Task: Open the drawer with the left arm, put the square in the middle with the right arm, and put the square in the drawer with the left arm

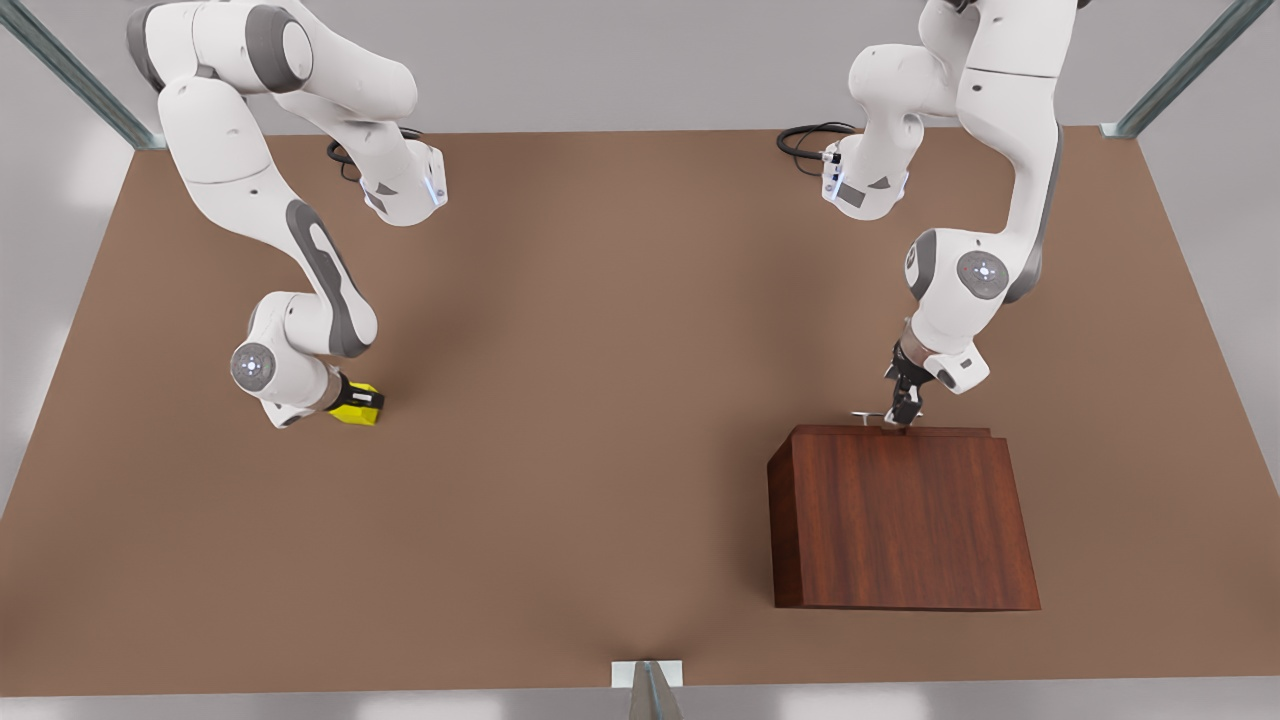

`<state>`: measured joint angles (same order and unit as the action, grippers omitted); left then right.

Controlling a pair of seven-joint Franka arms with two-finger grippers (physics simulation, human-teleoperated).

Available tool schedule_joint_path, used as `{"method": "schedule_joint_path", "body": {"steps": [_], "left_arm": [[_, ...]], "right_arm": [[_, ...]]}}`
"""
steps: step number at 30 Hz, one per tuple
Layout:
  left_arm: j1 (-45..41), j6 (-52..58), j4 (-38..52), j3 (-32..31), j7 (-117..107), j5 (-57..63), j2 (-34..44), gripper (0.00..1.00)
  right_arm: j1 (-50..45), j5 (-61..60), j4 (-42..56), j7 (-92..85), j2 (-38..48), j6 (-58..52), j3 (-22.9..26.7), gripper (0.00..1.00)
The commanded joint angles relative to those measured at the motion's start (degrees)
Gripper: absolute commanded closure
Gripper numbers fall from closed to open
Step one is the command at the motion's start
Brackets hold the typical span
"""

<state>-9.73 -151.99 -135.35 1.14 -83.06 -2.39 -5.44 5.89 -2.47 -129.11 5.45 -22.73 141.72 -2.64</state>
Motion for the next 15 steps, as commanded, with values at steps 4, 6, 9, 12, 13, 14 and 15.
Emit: {"method": "schedule_joint_path", "body": {"steps": [4, 6, 9, 12, 13, 14, 15], "left_arm": [[-0.03, 1.52, 0.00, -0.09, -0.09, 0.02, 0.96, 0.00], [-0.12, 1.88, 0.00, 0.00, -0.27, 0.02, 0.96, 0.00], [-0.21, 1.88, 0.00, 0.00, -0.44, 0.02, 0.52, 0.00], [-0.21, 1.88, 0.00, 0.00, -0.96, 0.02, 0.34, 0.00], [-0.29, 2.22, 0.00, -0.09, -1.32, 0.02, 0.34, 0.00], [-0.65, 2.75, 0.00, -0.09, -1.67, 0.02, 0.69, 0.00], [-0.65, 3.37, 0.00, -0.09, -1.93, 0.02, 0.78, 0.00]], "right_arm": [[-0.18, 0.00, 0.44, 0.00, 1.02, -1.45, -0.09, 0.29], [-0.18, 0.00, 0.53, 0.00, 1.20, -1.45, -0.26, 0.29], [-0.18, -0.08, 0.53, 0.09, 0.76, -1.27, -0.26, 0.29], [-0.26, -0.08, 5.53, 0.79, 3.83, -10.13, -1.05, 0.29], [-0.26, -0.08, 8.17, 0.97, 4.54, -13.40, -2.02, 0.29], [-0.26, -0.08, 10.02, 1.15, 4.54, -14.98, -3.16, 0.29], [-0.26, -0.35, 11.95, 1.58, 4.45, -16.65, -4.30, 0.29]]}}
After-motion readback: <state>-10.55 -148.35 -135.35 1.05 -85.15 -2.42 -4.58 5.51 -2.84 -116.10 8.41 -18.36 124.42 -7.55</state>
